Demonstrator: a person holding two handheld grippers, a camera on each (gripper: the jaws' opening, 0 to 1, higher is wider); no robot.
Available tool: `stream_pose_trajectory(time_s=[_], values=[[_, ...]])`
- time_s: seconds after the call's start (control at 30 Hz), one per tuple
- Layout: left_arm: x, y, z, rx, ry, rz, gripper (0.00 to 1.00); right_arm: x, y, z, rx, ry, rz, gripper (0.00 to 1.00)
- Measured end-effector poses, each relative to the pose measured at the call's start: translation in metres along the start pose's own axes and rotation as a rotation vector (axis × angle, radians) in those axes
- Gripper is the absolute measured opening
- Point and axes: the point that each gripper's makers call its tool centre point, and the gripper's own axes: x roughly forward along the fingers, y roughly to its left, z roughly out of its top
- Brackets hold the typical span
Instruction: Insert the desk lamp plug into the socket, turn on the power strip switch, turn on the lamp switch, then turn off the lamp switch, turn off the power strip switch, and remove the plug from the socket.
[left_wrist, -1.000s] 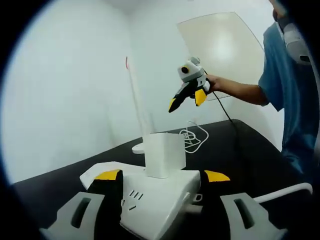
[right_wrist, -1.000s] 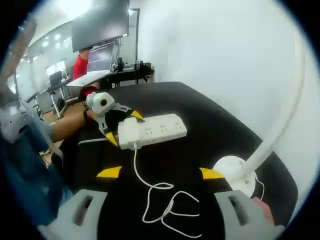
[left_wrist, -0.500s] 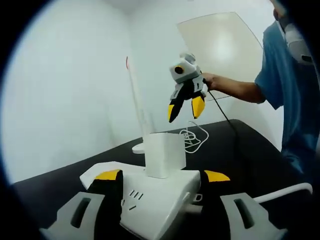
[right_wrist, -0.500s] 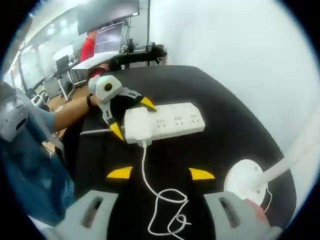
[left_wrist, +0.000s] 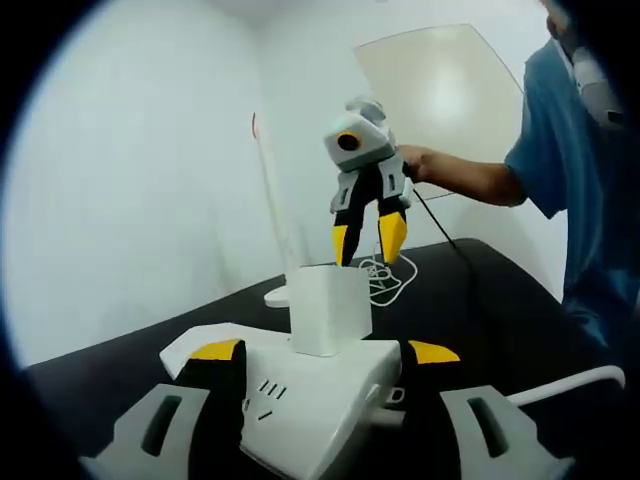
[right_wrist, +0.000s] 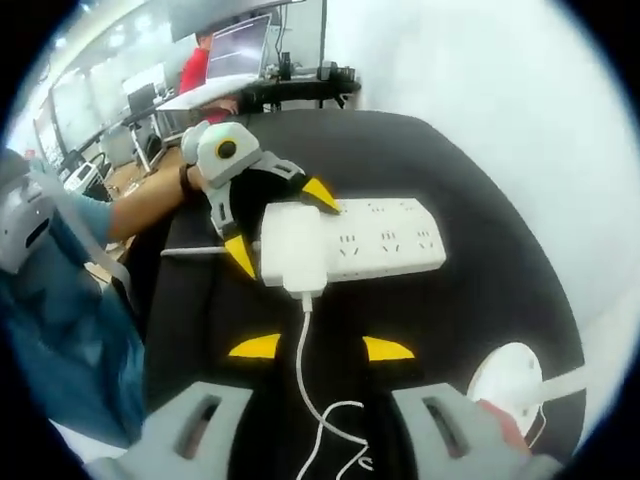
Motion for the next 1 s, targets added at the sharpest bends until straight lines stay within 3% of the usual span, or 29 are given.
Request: stream_pose_trajectory(time_s=[0.37,1.0], values=[[0.000,-0.013,0.004,0.002,0.000,0.001,0.61,0.018,0.005,0.005,-0.024,0.055,0.020,0.22],[0.000,-0.011,0.003,0.003,0.000,0.002,0.61,0.032,0.011,0.008,-0.083,0.128,0.028,0.07]])
